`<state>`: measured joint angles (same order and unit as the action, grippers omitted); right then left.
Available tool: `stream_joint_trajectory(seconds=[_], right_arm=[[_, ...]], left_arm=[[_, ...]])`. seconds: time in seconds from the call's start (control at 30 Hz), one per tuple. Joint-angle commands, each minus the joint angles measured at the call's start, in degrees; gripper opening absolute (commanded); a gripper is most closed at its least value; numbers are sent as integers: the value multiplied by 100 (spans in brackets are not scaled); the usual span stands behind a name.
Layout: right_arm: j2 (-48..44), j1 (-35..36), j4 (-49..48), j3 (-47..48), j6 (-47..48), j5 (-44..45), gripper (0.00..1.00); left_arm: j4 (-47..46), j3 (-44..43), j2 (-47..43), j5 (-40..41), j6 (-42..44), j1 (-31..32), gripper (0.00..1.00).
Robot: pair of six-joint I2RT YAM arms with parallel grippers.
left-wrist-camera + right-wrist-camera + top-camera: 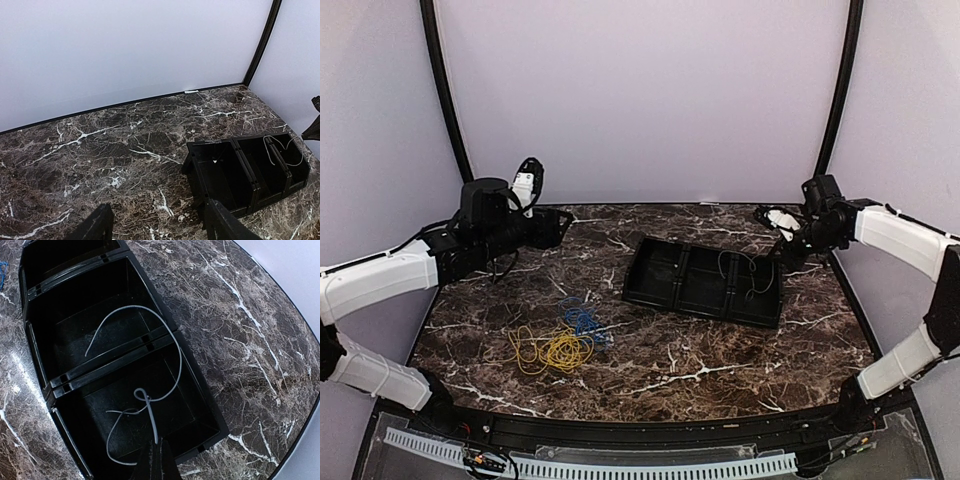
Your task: Untangle the cables
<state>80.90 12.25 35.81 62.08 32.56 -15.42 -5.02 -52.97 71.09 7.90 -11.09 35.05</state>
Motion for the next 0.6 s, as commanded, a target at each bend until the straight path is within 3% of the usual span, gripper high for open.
stream_joint_trajectory(seconds=[0.0, 0.17, 0.4, 0.57], right_arm=[[228, 53, -299, 158, -223, 61, 0], [529, 102, -221, 207, -301, -20, 0], [-976, 68, -269, 288, -360, -990, 0], [-1310, 3, 50, 479, -357, -1212, 0]], left_arm=[[-110, 68, -140, -104, -42, -89, 66], [-102, 82, -198, -27, 16, -95, 66], [-135, 129, -283, 29, 56, -95, 66], [-144, 129, -251, -11, 53, -108, 66]])
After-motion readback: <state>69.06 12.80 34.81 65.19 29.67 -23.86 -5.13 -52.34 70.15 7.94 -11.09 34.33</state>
